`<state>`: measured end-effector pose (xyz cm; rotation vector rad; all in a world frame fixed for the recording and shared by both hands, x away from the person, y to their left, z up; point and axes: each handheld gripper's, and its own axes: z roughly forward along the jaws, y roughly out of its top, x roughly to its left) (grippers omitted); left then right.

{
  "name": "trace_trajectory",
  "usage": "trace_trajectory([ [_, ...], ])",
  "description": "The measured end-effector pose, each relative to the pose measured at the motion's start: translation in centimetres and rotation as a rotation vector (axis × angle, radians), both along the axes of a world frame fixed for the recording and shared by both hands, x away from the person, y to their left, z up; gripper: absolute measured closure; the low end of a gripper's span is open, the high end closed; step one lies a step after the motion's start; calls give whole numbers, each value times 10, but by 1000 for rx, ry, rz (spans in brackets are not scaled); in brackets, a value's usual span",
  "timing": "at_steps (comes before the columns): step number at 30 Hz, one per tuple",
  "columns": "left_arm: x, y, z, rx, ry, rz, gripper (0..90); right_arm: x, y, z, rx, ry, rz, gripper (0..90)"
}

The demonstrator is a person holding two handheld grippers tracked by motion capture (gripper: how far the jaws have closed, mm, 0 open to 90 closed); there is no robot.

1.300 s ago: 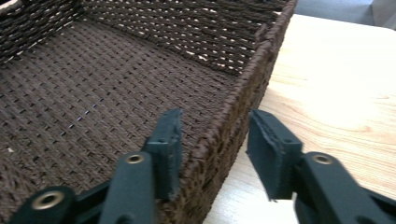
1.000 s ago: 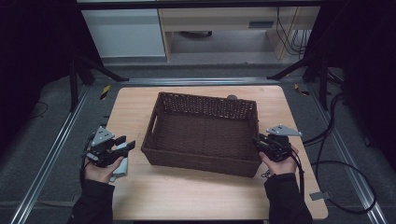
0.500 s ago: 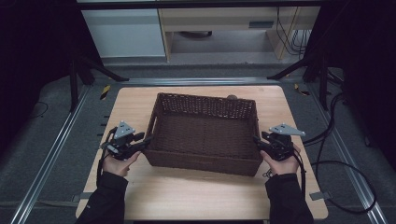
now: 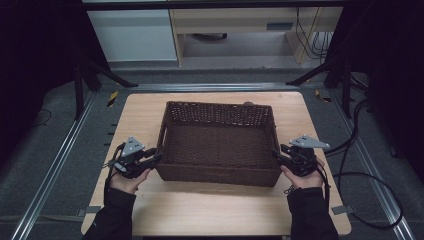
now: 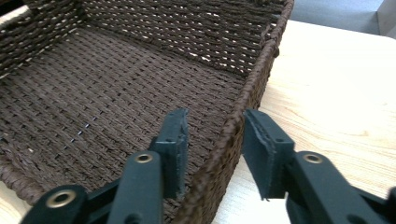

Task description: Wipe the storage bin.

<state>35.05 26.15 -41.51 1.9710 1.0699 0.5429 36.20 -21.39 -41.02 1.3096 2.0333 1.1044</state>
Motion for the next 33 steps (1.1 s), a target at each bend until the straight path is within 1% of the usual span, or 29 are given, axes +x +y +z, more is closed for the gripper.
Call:
trace_trajectory([
  [1, -1, 0, 0, -3, 4, -6, 650, 0, 0, 0, -6, 2, -1, 670],
  [3, -2, 1, 2, -1, 3, -14, 654, 1, 1, -2, -38, -3, -19, 741],
  [5, 0, 2, 5, -11, -5, -10, 635, 2, -1, -3, -27, -2, -20, 758],
  [6, 1, 2, 7, -22, -11, -7, 621, 3, -1, -2, -26, 1, -21, 763],
  [8, 5, 2, 10, -39, -24, 2, 603, 5, 0, -2, -40, -3, -28, 769],
  [9, 8, 2, 9, -37, -25, 6, 603, 7, 0, -3, -45, -7, -32, 772],
  [12, 17, -2, 4, -14, -10, 9, 619, 12, -1, -3, -39, -8, -39, 775],
  [13, 19, -4, 2, -9, -3, 12, 635, 12, -1, -3, -35, -8, -40, 773],
  [14, 20, -5, 1, 1, -8, 16, 636, 13, -2, -3, -32, -8, -41, 763],
  [16, 19, -4, 1, -12, -2, 14, 642, 12, -2, -2, -23, -17, -45, 693],
  [19, 15, -3, 1, -19, -3, 10, 651, 8, -2, 3, -13, -33, -40, 640],
  [20, 13, -4, 2, -14, -5, 7, 663, 7, -2, 4, -12, -34, -38, 627],
  [22, 9, -6, 2, -5, -10, 0, 660, 4, -2, 6, -7, -35, -32, 613],
  [26, 1, -8, 3, -1, -11, -12, 653, 4, -2, 6, -20, -21, -34, 614],
  [28, -1, -10, 3, 2, -14, -10, 650, 4, -2, 4, -32, -5, -41, 639],
  [30, 0, -10, 4, 6, -17, -9, 649, 5, -3, 1, -42, 6, -43, 697],
  [32, 1, -9, 5, -8, -20, -2, 651, 6, -4, -1, -64, 12, -51, 770],
  [33, 2, -8, 6, -9, -32, 12, 652, 7, -5, -2, -68, 12, -55, 784],
])
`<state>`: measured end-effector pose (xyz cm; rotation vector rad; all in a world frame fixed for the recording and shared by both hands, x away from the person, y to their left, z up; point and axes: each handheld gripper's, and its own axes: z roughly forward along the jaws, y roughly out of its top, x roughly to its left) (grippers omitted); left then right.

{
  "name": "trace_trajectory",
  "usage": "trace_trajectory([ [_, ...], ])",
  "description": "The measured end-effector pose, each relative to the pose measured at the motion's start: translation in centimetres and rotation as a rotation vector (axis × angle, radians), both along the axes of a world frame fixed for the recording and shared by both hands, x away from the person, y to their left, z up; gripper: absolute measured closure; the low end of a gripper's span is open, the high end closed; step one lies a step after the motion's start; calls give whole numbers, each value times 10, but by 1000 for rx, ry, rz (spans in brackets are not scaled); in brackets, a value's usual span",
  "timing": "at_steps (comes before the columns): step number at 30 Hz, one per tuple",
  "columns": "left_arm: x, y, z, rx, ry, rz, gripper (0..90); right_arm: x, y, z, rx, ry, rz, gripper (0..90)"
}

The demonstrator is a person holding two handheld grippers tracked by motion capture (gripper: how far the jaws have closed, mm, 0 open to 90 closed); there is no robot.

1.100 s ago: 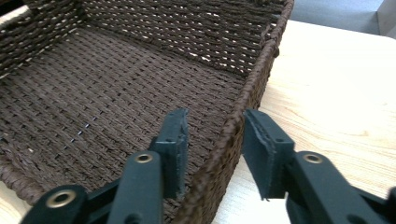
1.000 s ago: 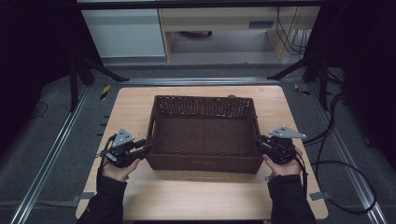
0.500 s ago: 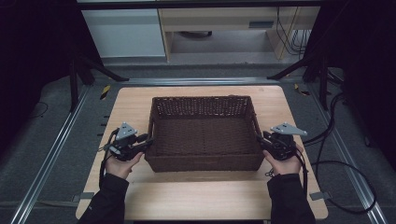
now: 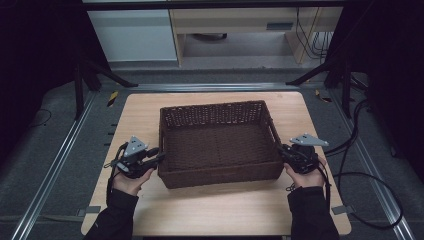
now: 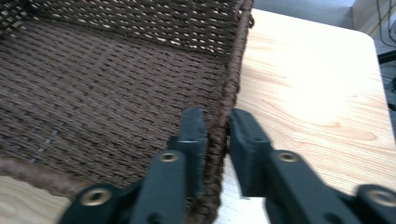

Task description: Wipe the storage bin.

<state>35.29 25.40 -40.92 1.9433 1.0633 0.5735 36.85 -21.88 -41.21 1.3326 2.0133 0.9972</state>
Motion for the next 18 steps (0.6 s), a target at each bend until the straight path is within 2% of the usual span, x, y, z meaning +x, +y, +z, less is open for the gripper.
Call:
trace_trajectory([
  [4, 10, 5, 1, -20, -3, 21, 628, 5, -4, -1, 26, 8, 1, 795],
  [6, 14, 5, -2, -46, 19, 11, 623, 8, -4, -2, 22, -1, -5, 796],
  [8, 15, 2, -5, -44, 26, -5, 633, 10, -4, -2, 23, -1, -8, 794],
  [10, 13, -1, -5, -15, 12, 2, 645, 9, -4, -2, 21, -1, -10, 751],
  [13, 10, -1, -5, -19, 17, -4, 647, 6, -5, 0, 18, -8, -19, 663],
  [18, 0, -5, -4, -26, 17, -19, 636, 0, -11, 5, 47, -23, -35, 636],
])
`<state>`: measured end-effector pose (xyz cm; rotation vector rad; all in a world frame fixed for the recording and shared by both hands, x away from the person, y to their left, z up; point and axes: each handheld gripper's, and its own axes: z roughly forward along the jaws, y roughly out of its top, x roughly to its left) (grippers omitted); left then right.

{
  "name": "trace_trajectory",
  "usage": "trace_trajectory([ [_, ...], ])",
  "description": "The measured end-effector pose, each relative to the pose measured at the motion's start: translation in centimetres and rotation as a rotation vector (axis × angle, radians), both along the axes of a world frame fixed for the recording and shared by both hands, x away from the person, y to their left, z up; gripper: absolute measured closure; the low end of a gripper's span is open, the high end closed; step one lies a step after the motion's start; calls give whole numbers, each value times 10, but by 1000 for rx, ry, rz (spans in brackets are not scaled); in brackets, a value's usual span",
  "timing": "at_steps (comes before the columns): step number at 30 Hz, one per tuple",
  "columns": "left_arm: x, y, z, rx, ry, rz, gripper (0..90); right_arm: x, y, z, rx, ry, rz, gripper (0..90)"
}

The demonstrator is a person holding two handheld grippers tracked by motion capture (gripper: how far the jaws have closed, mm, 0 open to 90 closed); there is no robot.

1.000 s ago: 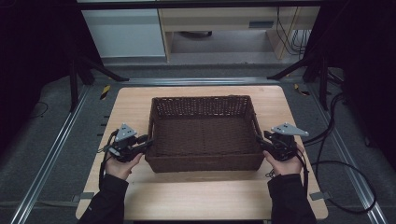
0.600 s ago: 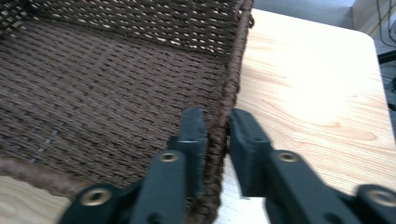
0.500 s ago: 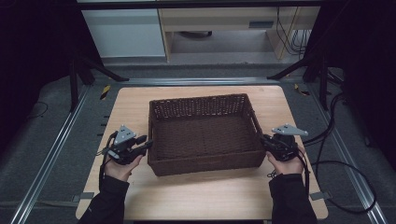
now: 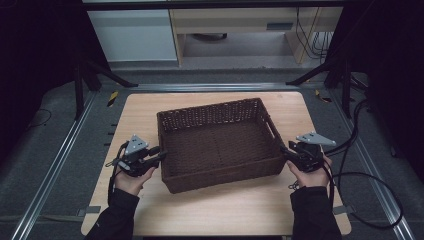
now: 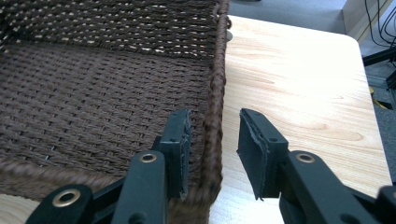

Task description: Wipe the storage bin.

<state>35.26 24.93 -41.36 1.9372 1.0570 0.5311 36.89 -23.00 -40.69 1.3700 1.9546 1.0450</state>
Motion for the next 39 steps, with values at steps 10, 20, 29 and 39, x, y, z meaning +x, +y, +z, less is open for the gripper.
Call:
trace_trajectory([
  [10, 5, 5, 8, -5, -26, 14, 619, 4, -4, -5, -2, 3, -17, 817],
  [20, 11, 0, 2, 4, -20, 22, 646, 12, -3, -4, -15, -21, -34, 708],
  [29, -10, -9, 2, 6, -28, -7, 634, 2, 0, 7, 31, -46, -19, 414],
  [39, -14, -13, 5, 17, -25, -20, 604, 6, 16, -3, 50, -13, -22, 381],
])
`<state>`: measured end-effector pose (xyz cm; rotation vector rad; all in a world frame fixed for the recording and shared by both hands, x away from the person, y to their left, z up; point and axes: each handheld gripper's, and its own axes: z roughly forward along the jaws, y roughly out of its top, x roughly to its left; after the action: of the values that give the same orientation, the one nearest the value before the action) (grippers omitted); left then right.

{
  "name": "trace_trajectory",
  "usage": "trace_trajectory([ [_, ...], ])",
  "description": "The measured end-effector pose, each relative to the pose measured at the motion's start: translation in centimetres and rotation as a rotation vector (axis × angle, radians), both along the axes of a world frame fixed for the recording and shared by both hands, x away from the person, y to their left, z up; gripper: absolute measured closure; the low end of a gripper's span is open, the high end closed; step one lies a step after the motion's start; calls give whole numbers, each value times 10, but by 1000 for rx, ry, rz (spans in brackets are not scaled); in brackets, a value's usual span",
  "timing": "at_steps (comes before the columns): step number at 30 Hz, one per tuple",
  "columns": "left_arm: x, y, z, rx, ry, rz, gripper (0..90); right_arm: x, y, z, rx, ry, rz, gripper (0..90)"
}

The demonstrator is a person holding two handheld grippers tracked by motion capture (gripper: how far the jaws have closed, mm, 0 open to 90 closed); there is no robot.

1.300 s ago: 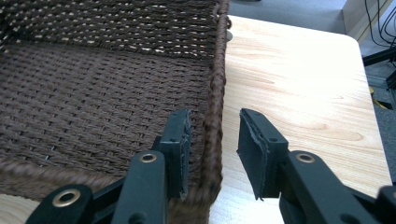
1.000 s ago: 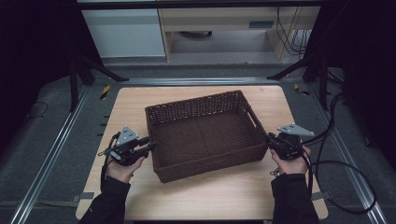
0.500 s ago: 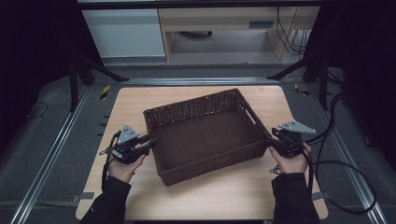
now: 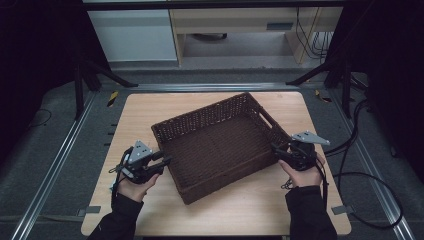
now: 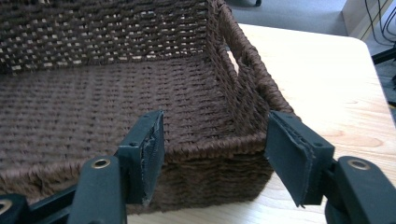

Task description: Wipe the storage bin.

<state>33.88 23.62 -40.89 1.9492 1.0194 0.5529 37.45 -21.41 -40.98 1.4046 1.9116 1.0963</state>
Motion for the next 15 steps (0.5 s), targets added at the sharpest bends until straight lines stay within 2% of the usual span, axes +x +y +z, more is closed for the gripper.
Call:
trace_trajectory([
  [2, 2, 3, 3, -3, -6, 6, 581, 2, 0, -2, 8, 4, -4, 381],
  [6, 9, 14, 8, -20, -28, 42, 542, 5, 1, -3, -8, -6, -18, 385],
  [13, 29, 35, 8, -33, -38, 100, 493, 14, 3, -6, -27, -21, -47, 383],
  [15, 37, 39, 10, -51, -42, 105, 492, 15, 3, -6, -33, -25, -49, 383],
])
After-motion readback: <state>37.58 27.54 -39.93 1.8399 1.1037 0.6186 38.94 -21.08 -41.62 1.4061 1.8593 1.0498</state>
